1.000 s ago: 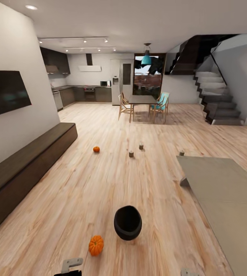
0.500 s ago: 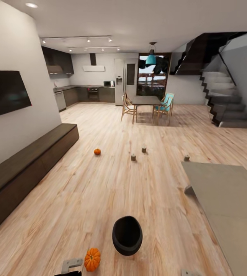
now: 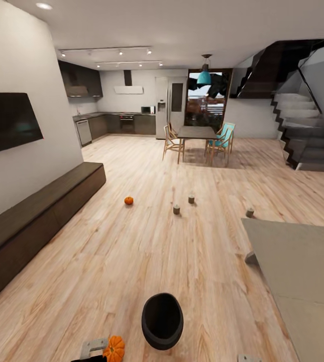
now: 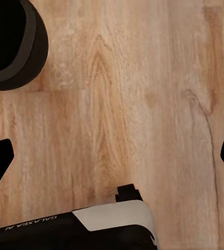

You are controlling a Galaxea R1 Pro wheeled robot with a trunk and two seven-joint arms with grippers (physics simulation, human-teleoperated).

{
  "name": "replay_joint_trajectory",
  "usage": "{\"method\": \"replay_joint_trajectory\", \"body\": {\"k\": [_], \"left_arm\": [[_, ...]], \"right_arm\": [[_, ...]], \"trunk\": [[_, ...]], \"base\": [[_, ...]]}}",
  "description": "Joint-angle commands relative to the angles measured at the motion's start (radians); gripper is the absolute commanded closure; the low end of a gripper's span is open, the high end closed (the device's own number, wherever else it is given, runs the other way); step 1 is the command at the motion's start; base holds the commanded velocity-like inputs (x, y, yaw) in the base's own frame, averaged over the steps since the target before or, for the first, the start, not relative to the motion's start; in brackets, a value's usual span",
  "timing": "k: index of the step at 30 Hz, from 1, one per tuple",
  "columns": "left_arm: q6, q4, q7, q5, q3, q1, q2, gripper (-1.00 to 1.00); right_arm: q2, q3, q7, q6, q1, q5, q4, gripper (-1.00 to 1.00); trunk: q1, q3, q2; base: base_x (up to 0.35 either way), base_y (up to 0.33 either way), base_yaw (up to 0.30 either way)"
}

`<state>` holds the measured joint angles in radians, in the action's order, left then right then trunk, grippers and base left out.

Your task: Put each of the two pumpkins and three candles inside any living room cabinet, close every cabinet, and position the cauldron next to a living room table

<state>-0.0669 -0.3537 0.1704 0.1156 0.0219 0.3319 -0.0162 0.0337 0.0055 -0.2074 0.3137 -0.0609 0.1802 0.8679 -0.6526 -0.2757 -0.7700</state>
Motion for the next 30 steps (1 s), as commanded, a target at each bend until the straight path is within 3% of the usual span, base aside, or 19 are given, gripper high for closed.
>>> {"method": "replay_joint_trajectory", "body": {"k": [1,15,30], "left_arm": [[-0.005,-0.002,0.004,0.01,0.003,0.0,-0.001,-1.0],[-0.005,-0.002,0.004,0.01,0.003,0.0,0.0,-1.0],[-0.004,0.002,0.004,0.01,0.003,0.0,-0.002,-1.0]], "right_arm": [[0.0,0.001,-0.006,0.004,0.0,0.009,0.002,-1.0],[0.0,0.001,-0.005,0.004,0.0,0.009,0.002,-1.0],[0.001,0.001,-0.005,0.004,0.0,0.008,0.002,-1.0]], "trunk": [[-0.001,-0.001,-0.001],[-0.001,-0.001,-0.001],[-0.001,-0.001,-0.001]], "base": [[0.226,-0.203,0.186],[0.247,-0.164,0.077],[0.149,-0.145,0.108]]}}
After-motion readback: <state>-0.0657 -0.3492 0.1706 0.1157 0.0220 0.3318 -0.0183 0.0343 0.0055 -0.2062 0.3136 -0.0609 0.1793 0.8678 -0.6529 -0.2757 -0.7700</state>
